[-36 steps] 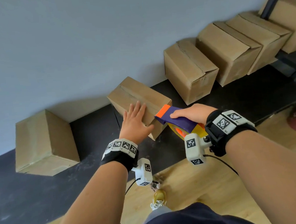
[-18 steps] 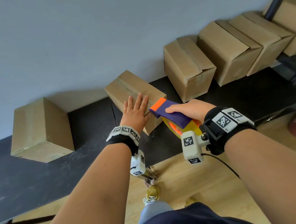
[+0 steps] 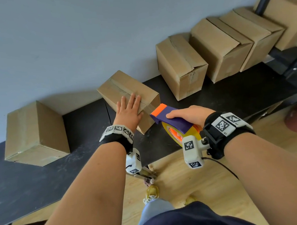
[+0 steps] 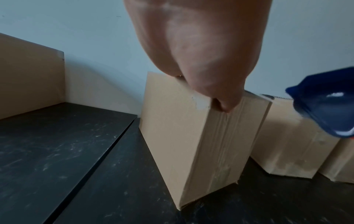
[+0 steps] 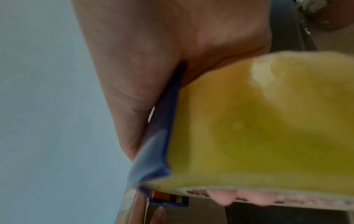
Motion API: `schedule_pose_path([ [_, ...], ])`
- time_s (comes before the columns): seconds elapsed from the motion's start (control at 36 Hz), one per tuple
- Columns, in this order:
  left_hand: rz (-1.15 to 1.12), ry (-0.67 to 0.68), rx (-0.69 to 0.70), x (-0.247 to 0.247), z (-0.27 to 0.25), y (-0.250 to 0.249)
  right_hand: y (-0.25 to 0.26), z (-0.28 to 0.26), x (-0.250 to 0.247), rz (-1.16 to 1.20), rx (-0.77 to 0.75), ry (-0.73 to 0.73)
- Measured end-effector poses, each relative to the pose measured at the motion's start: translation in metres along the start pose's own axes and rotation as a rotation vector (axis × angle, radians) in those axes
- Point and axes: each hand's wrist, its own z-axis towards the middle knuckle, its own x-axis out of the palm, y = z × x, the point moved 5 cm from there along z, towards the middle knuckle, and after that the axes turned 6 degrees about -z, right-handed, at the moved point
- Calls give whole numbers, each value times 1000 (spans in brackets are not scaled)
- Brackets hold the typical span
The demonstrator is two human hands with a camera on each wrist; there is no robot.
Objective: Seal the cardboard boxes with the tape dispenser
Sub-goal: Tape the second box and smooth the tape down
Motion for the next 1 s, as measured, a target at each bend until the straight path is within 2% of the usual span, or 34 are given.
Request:
schedule_pose_path([
  [0.19,-82,13,-10,-1,1,2,3,13,14,10,-7,-69],
  [0.42,-230,24,-72,-5,0,1,8,27,23,22,6,-78],
  [0.56,-169,-23,-109,-9,3,-4,13,31,26,40,16,-87],
  [0.81,-112,-22,-75,-19,7,-9,22,37,23,64,6,-70],
  [1.0,-95,-14,-85,-24,8,-12,20,38,26,194,20,6],
])
